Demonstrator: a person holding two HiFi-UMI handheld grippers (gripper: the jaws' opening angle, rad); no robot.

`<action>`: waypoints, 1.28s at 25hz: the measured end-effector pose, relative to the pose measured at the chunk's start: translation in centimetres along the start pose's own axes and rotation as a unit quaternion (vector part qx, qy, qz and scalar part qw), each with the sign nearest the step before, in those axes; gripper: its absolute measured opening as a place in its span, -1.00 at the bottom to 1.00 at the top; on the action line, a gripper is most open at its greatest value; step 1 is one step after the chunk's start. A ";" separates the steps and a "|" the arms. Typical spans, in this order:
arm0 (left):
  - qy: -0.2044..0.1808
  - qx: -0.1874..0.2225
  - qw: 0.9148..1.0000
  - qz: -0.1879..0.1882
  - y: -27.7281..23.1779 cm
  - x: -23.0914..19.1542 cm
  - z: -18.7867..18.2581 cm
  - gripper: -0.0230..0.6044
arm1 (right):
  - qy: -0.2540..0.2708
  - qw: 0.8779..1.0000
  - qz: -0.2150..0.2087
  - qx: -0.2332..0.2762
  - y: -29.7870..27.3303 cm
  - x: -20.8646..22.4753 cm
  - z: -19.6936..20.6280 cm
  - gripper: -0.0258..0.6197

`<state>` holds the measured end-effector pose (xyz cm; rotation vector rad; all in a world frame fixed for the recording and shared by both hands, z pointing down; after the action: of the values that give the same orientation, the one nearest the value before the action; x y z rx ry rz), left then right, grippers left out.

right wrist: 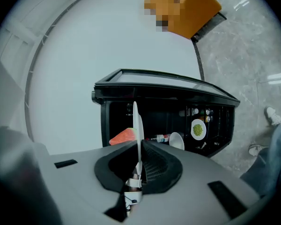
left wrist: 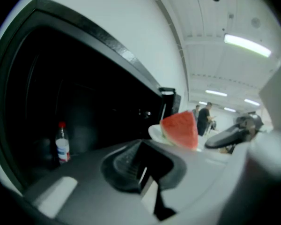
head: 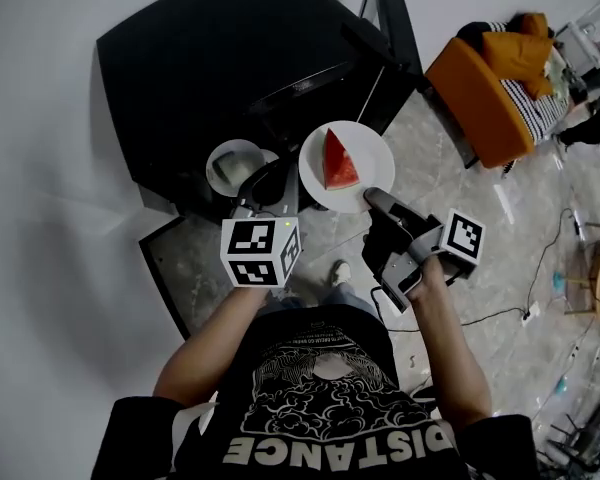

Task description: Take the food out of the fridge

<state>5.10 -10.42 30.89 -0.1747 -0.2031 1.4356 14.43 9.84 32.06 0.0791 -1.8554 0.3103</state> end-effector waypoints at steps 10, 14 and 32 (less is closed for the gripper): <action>0.008 0.032 0.999 0.004 -1.4 1.4 -2.8 -0.92 | 0.028 0.998 -0.023 -0.049 2.8 -7.8 0.4 -0.89; 0.016 0.037 0.999 0.003 -1.3 2.0 -3.3 -0.92 | 0.040 0.997 -0.027 -0.059 3.3 -10.5 0.5 -0.89; 0.014 0.035 0.999 -0.028 0.4 1.0 -3.0 -0.92 | 0.023 0.997 -0.029 -0.073 -7.7 -15.3 -0.5 -0.88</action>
<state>5.58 -9.40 27.92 -0.1313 -0.1328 1.3808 21.22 1.00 19.00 0.0260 -1.8212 0.1344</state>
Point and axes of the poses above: the fingertips, and each gripper's own axes: y backward along the fingers, x to its right, z out of its underside, the point moved 8 cm from there along y, backward along the fingers, and after that the axes turned 15 degrees about -y, right-handed, at the moved point
